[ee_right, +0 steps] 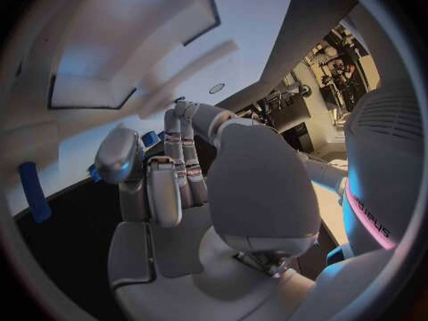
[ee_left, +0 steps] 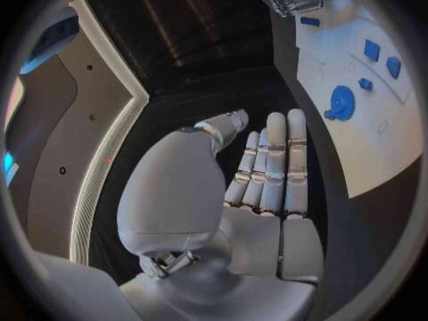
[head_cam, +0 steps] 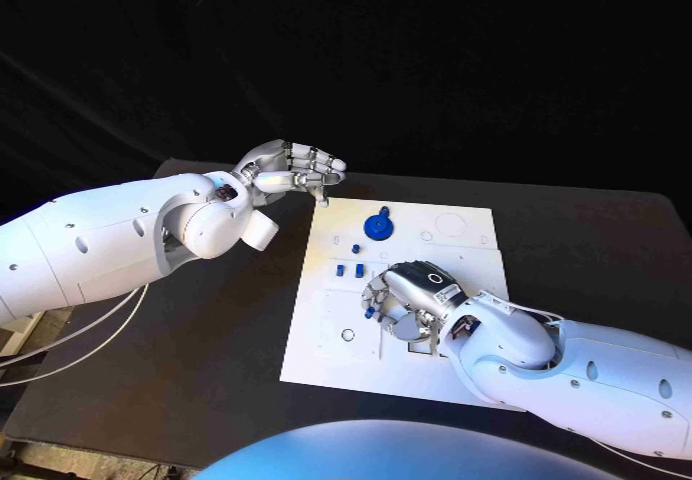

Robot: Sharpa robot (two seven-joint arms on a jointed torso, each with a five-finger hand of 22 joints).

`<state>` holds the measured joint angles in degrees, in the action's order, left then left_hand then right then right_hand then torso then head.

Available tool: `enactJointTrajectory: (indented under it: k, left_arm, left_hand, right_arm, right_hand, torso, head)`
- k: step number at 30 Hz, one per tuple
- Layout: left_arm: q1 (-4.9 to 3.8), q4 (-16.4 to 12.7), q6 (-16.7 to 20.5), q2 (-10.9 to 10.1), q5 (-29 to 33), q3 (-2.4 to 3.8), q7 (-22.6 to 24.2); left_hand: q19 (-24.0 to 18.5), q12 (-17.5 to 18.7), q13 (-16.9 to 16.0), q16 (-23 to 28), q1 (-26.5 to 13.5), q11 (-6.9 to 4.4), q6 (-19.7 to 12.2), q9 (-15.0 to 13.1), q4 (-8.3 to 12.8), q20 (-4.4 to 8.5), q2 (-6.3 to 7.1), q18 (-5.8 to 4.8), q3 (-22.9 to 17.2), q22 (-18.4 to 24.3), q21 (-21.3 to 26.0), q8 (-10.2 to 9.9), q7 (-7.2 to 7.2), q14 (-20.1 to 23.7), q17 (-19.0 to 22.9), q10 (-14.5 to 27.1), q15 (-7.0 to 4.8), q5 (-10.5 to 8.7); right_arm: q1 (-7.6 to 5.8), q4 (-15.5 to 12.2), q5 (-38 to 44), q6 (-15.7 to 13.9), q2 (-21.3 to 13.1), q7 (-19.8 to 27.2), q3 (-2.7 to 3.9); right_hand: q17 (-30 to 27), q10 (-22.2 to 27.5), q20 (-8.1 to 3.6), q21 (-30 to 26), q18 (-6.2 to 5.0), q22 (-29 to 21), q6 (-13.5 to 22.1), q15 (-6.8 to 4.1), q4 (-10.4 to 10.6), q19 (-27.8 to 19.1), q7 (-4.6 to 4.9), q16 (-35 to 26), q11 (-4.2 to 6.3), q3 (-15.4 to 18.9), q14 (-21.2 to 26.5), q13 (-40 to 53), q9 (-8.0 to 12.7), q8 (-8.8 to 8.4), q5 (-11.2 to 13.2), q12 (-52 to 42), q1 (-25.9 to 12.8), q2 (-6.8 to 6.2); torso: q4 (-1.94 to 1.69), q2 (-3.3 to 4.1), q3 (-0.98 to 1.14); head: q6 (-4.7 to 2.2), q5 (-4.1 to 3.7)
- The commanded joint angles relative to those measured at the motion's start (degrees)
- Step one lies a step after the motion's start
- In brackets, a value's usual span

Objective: Assemble the parts on the task board

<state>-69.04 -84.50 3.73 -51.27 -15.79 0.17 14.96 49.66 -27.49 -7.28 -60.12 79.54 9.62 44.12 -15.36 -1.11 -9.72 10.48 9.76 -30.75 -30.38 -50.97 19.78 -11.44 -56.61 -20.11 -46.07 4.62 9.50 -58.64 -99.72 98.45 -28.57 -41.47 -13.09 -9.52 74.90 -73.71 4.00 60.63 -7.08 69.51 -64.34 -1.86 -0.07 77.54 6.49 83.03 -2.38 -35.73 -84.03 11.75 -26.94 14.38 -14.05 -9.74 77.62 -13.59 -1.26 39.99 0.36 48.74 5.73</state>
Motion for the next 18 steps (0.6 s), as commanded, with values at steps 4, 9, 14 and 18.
enactJointTrajectory:
  k: [4, 9, 14, 18]
  left_arm:
    - [-0.04, 0.0, -0.9, 0.1, -0.1, 0.03, 0.2]
    - [-0.04, 0.0, -1.0, 0.1, -0.1, 0.03, 0.1]
    - [-0.04, 0.0, -1.0, 0.1, -0.1, 0.03, 0.0]
    - [-0.04, 0.0, -1.1, 0.1, -0.1, 0.03, -0.1]
  left_hand:
    - [-0.1, -0.2, 0.1, 0.3, 0.4, -0.07, -0.3, 0.1, 0.0, -0.11, -0.13, 0.72, 0.2, 0.1, 0.3, 0.2, -1.82, 0.3, 0.0, 0.5, 0.17, 0.06]
    - [-0.1, -0.4, 0.1, 0.3, 0.3, -0.05, -0.4, 0.1, -0.1, -0.16, -0.16, 0.72, 0.3, 0.1, 0.3, 0.3, -1.85, 0.4, 0.0, 0.7, 0.21, 0.03]
    - [-0.2, -0.4, 0.1, 0.3, 0.3, -0.03, -0.5, 0.1, -0.1, -0.18, -0.16, 0.72, 0.4, 0.1, 0.3, 0.4, -1.86, 0.5, 0.1, 0.9, 0.24, 0.02]
    - [-0.2, -0.4, 0.1, 0.3, 0.3, -0.03, -0.5, 0.1, -0.1, -0.18, -0.16, 0.72, 0.4, 0.1, 0.3, 0.4, -1.86, 0.5, 0.1, 0.9, 0.24, 0.02]
  right_arm:
    - [0.14, -0.1, 0.5, 2.0, -0.1, 0.1, -0.12]
    - [0.14, -0.1, 0.2, 2.0, -0.1, 0.1, -0.12]
    - [0.14, 0.0, 0.1, 1.9, -0.2, 0.0, -0.13]
    - [0.14, 0.0, -0.2, 2.2, -0.3, -0.2, -0.14]
  right_hand:
    - [0.9, 1.4, 0.25, -0.8, 0.51, -0.3, 2.7, 0.37, 0.4, -0.6, 0.62, 0.3, -0.59, 0.8, -3.4, -0.4, 0.5, -1.39, 0.5, 1.2, -1.0, -0.2]
    - [0.8, 1.8, 0.57, -1.2, 0.46, -0.6, 3.8, 0.72, 0.6, -0.6, 1.05, 0.4, -0.97, 1.1, -3.3, -0.5, 0.8, -2.28, 1.6, 1.8, -1.3, -0.52]
    - [0.7, 2.6, 0.91, -1.7, 0.38, -0.9, 5.6, 1.06, 0.8, -0.7, 1.3, 0.4, -1.37, 1.2, -3.3, -0.8, 1.3, -3.68, 2.6, 2.7, -1.6, -0.98]
    - [0.7, 2.8, 1.0, -2.1, 0.32, -1.1, 6.2, 1.12, 1.0, -0.7, 1.25, 0.4, -1.41, 1.3, -3.3, -0.9, 1.5, -4.2, 2.8, 2.9, -1.7, -1.23]
  torso:
    - [0.0, 0.0, -0.04]
    - [-0.03, 0.02, -0.04]
    - [-0.07, 0.01, -0.03]
    - [-0.04, 0.0, -0.05]
  head:
    - [0.02, -0.01]
    - [0.0, -0.04]
    - [0.01, -0.08]
    - [0.03, -0.05]
